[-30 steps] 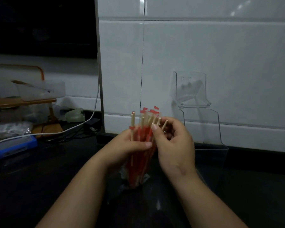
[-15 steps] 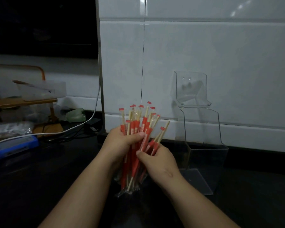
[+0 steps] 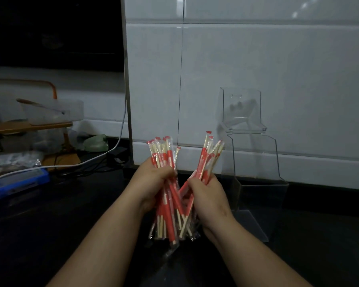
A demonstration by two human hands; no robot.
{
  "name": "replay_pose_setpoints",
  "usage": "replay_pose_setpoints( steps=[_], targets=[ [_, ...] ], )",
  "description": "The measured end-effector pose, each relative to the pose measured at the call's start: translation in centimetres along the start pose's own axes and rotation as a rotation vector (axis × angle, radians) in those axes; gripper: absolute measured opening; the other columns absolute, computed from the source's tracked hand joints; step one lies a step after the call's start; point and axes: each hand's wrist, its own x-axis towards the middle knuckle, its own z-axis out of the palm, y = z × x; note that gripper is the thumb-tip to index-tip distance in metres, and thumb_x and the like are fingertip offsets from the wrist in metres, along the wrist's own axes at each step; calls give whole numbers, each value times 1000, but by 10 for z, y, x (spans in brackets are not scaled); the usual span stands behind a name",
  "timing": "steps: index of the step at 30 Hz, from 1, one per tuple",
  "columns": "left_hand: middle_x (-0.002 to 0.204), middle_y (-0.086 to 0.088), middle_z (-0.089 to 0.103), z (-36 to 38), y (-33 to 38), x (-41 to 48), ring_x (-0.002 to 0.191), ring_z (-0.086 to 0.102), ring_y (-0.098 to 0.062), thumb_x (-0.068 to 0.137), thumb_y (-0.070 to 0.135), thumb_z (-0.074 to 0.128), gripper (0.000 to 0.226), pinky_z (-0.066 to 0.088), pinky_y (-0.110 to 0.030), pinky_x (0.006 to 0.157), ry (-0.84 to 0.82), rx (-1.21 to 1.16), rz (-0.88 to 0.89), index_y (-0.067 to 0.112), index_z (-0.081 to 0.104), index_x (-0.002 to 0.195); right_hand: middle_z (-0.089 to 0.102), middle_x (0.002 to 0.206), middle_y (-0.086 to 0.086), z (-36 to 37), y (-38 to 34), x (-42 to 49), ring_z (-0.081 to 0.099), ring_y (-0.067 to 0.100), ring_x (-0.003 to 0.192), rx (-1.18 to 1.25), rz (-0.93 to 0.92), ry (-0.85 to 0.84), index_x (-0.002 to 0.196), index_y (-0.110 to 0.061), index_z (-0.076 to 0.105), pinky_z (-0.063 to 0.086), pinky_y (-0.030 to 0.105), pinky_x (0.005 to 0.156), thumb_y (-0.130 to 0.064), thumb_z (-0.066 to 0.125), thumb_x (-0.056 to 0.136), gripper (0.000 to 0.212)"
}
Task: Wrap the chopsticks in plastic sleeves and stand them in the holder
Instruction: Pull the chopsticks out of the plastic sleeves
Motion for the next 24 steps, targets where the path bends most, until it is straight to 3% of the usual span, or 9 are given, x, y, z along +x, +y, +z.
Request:
replay_pose_setpoints(
  steps=[3,7,12,19,24],
  targets=[
    [85,-19,60,2,0,-2,74,63,-32,83,-5,61,20,56,-43,71,-47,36,-22,4,59,101,70,82,11,-1,-1,0,71,23,69,115,7,45,104,-14,55,60,37,66,-9,57,91,14],
    [87,-17,61,-1,-2,0,77,60,-29,82,-2,60,20,52,-41,72,36,127,-9,9,61,99,62,94,8,-2,0,1,62,15,69,75,-69,180,113,-24,47,56,29,64,-9,57,94,26],
    [97,-13,63,-1,-2,-2,90,62,-30,85,3,61,26,49,-39,74,54,180,-15,14,59,108,57,92,8,-6,1,4,56,16,68,72,-4,206,118,-22,46,59,35,67,-11,52,96,25],
    [99,-14,64,0,0,-3,91,62,-31,84,5,62,27,50,-40,78,84,232,-23,13,59,109,53,81,6,-11,1,12,50,16,67,121,24,166,108,-27,52,51,29,58,-8,50,96,22],
    [101,-14,63,2,0,-5,93,62,-30,84,6,62,33,50,-41,80,81,246,-28,12,58,116,53,81,5,-18,3,20,50,16,69,152,32,235,103,-30,52,49,29,57,-10,48,98,21]
  ],
)
